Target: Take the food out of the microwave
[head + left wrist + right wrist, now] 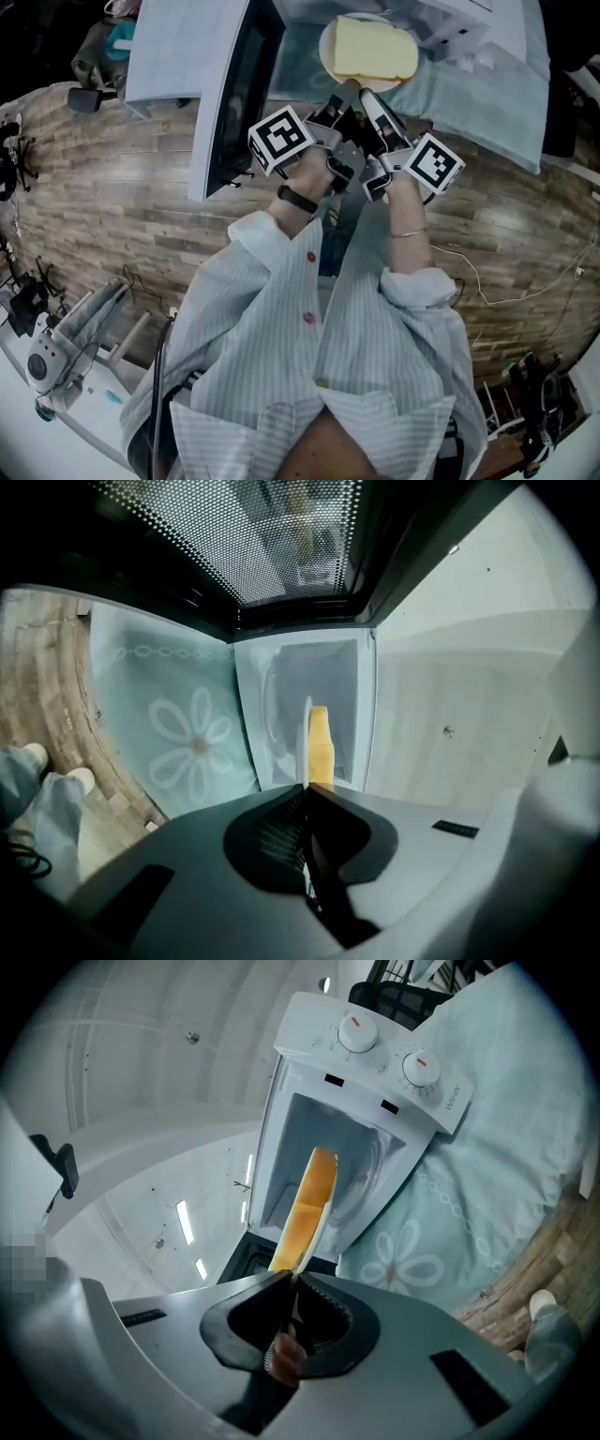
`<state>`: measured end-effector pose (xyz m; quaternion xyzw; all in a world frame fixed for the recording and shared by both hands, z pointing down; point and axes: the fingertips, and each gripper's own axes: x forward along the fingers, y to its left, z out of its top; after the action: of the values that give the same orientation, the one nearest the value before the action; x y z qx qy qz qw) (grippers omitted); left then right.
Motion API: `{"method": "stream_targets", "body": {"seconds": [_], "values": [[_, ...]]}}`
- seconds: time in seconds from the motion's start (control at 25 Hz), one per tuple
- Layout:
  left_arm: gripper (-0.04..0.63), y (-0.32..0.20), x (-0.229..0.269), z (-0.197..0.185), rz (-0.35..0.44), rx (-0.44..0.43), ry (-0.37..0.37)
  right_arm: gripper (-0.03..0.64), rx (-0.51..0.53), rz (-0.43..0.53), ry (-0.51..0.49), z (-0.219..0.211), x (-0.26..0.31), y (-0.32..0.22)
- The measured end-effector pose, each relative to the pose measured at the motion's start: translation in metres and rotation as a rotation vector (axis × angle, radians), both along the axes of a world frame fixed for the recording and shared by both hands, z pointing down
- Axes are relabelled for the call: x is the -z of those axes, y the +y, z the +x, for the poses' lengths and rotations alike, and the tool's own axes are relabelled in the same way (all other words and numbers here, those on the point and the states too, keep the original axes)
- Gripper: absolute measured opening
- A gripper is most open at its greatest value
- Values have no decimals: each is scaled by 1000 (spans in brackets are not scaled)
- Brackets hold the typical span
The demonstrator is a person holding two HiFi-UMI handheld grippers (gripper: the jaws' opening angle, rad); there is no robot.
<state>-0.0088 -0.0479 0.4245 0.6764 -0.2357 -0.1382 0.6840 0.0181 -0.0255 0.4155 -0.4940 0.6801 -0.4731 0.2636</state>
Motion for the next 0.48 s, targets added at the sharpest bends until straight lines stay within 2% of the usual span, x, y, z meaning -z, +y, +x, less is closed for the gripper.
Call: {"method": "stream_targets", "body": {"seconds": [0.48], "values": [[15,7,27,13,14,2,14,47,-6,18,20,13,27,7]]}}
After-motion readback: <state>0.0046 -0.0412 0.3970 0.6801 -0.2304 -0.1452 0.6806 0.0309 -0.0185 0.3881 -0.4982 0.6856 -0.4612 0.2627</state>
